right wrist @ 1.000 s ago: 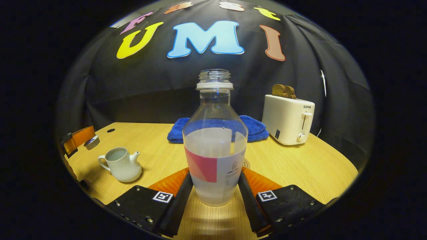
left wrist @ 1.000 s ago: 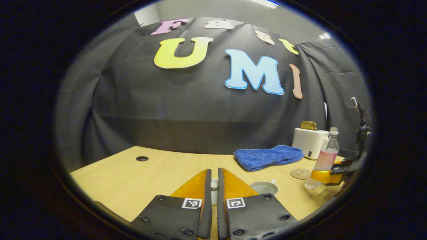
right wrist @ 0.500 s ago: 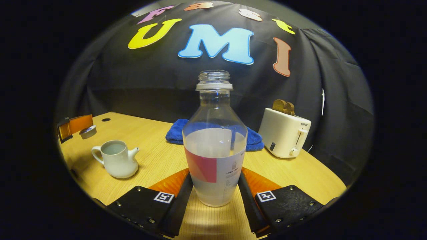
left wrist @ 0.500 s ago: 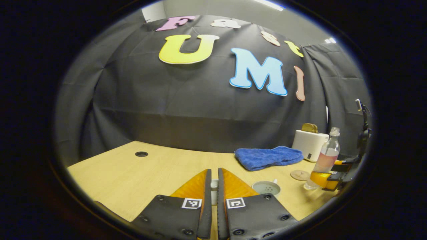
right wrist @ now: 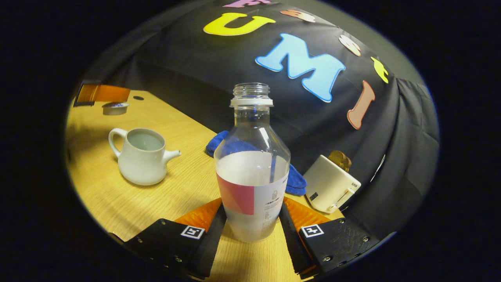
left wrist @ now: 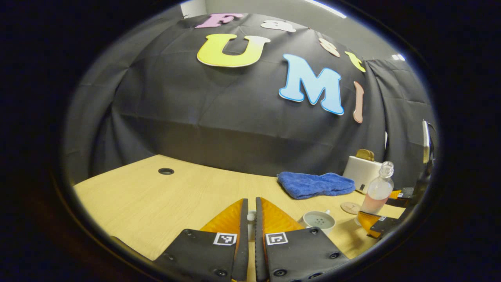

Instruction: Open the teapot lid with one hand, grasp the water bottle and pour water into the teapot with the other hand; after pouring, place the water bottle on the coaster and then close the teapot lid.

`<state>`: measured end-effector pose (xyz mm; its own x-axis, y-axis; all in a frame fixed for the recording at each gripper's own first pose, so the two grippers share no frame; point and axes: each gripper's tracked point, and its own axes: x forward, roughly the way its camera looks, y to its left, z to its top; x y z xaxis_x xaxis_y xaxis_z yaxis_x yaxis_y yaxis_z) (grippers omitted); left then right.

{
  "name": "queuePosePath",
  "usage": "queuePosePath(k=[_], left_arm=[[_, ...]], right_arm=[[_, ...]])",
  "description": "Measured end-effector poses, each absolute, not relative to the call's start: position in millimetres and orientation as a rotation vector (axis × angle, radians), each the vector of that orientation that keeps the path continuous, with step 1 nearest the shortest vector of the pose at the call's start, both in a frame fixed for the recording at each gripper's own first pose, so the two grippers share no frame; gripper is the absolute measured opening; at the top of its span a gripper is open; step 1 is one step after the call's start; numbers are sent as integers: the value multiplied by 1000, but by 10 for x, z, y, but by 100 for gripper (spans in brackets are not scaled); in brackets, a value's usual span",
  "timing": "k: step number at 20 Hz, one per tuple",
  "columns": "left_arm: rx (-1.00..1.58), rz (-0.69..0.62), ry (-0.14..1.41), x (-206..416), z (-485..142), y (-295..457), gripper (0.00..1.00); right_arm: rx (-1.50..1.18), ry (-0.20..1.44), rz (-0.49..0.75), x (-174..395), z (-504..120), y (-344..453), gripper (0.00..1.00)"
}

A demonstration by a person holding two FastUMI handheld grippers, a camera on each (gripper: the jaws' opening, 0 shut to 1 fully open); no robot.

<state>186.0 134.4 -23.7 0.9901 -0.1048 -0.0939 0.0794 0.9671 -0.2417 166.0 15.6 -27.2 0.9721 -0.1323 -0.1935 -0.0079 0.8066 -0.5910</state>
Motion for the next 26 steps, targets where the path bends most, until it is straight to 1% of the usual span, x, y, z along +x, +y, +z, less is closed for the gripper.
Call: queuePosePath(k=[1,12,14,17,26], left_arm=[[-239,-90,105,1868,-241,1360,13],[-266,-95,92,1878,-222,1456,14],[-270,-92,95,1891,-245,1478,13],[-276,-95,97,1883,-248,1481,14],[-281,-99,94,1895,-245,1485,14]], right_arm=[[-679,225,-68,1658,-281,180,75],[-1212,167,-91,1803,-215,302,74],[-1267,172,-94,1844,-196,272,74],[-1348,176,-101,1871,-129,253,75],[-1607,128,-108,2078,52,270,74]])
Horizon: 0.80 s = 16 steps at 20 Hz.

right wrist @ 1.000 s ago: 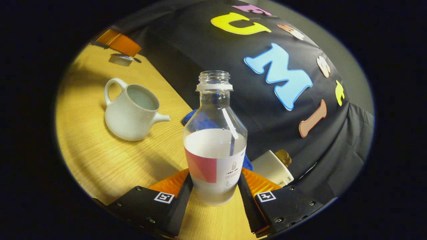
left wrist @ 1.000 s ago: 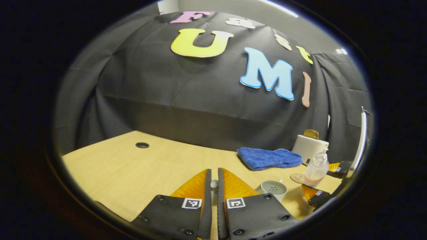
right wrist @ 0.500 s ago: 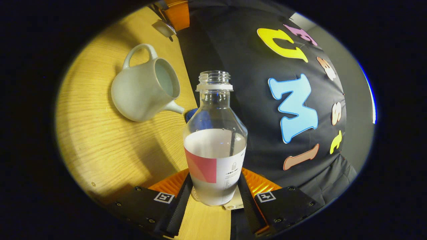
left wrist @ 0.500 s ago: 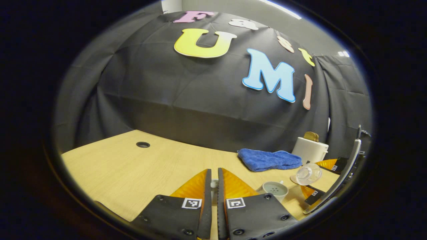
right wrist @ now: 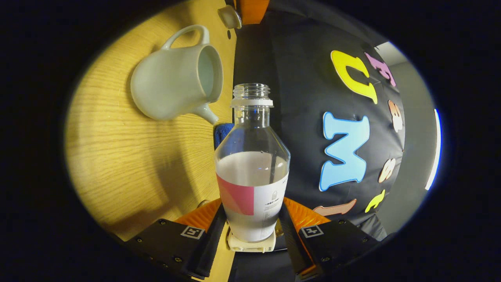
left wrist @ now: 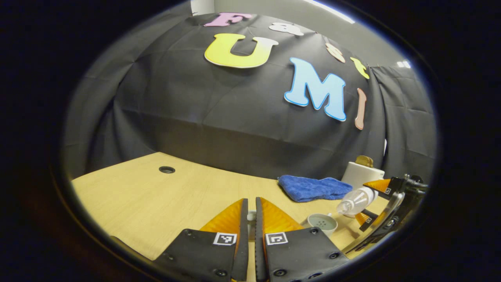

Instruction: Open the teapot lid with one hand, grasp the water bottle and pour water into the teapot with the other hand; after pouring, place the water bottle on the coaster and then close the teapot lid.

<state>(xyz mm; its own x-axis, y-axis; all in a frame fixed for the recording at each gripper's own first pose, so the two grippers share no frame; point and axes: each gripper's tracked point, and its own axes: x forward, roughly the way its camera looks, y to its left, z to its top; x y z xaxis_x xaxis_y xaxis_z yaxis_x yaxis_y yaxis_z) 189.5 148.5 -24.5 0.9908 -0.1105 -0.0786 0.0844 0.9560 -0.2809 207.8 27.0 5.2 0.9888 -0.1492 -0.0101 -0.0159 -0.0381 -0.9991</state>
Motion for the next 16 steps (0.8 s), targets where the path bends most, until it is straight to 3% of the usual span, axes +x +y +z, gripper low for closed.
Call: queuePosePath(k=[16], left_arm=[[-294,-99,93,1898,-259,1497,13]], right_arm=[[-1939,-16,-116,2175,537,514,74]])
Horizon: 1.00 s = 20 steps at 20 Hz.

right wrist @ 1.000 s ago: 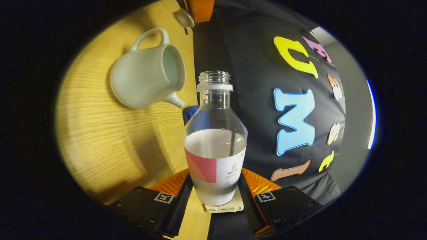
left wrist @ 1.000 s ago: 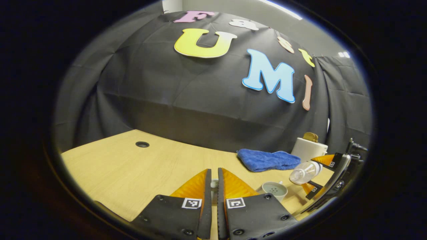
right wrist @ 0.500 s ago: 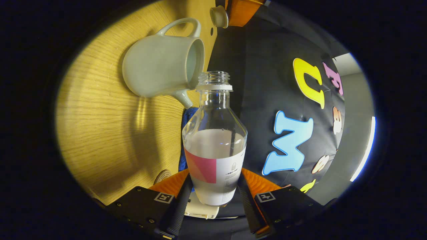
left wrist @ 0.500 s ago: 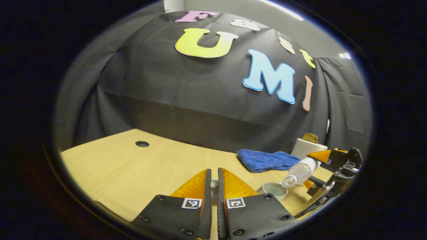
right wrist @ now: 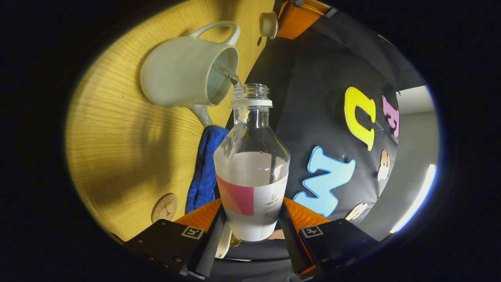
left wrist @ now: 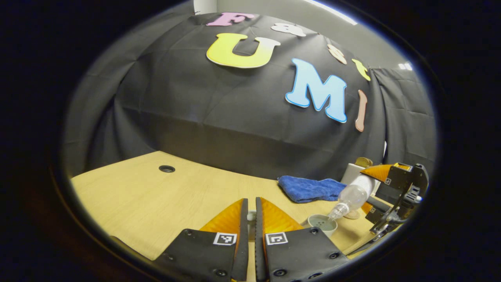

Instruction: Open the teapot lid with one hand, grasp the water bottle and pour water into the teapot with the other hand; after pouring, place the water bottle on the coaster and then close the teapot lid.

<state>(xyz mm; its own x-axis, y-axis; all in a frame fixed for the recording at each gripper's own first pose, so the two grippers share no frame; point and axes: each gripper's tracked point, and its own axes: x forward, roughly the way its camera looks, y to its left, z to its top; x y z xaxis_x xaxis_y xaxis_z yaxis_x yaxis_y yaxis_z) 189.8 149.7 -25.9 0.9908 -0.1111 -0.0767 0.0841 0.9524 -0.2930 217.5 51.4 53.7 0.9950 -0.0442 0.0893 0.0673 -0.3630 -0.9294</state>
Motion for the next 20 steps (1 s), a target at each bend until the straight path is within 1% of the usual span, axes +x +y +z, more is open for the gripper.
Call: queuePosePath(k=[13,20], left_arm=[[-309,-98,90,1898,-246,1505,13],[-328,-88,83,1898,-240,1525,14]], right_arm=[[-2180,-180,-131,2161,871,847,74],[-2233,-208,-128,2197,939,914,74]])
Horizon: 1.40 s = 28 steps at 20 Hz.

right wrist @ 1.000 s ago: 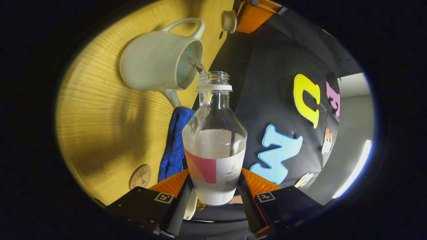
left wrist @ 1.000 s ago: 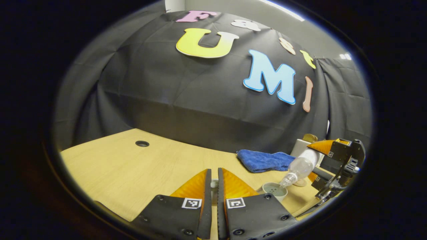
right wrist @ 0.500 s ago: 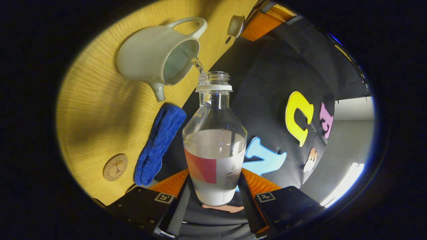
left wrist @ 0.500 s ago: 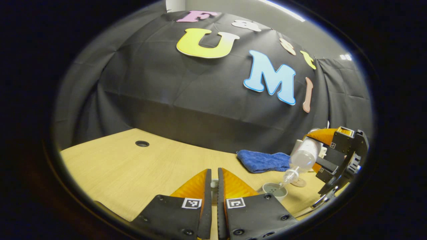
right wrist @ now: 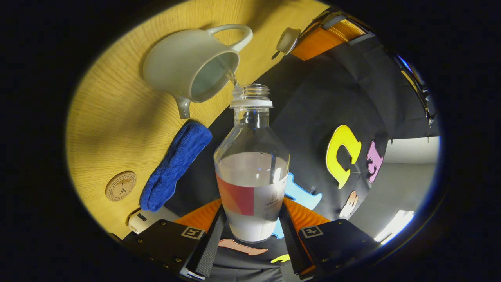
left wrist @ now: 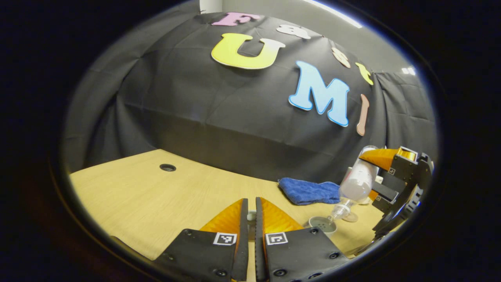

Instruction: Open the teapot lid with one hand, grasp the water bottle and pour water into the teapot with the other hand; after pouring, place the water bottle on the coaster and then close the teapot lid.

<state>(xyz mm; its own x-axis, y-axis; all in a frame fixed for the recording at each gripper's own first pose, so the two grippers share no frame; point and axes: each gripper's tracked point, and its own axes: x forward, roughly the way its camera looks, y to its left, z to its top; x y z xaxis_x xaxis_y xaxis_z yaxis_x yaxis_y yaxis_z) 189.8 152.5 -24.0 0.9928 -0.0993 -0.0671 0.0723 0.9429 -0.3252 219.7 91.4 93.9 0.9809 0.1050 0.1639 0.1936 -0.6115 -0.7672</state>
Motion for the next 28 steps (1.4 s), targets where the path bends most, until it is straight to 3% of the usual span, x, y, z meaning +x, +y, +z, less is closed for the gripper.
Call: queuePosePath(k=[17,23,28], left_arm=[[-386,-64,86,1905,-253,1529,14],[-391,-67,83,1894,-247,1545,14],[-371,-66,86,1885,-274,1533,14]], right_arm=[[-2383,-328,-154,2168,997,1079,74],[-2258,-268,-110,2187,847,962,72],[-1934,-123,-38,2178,621,713,75]])
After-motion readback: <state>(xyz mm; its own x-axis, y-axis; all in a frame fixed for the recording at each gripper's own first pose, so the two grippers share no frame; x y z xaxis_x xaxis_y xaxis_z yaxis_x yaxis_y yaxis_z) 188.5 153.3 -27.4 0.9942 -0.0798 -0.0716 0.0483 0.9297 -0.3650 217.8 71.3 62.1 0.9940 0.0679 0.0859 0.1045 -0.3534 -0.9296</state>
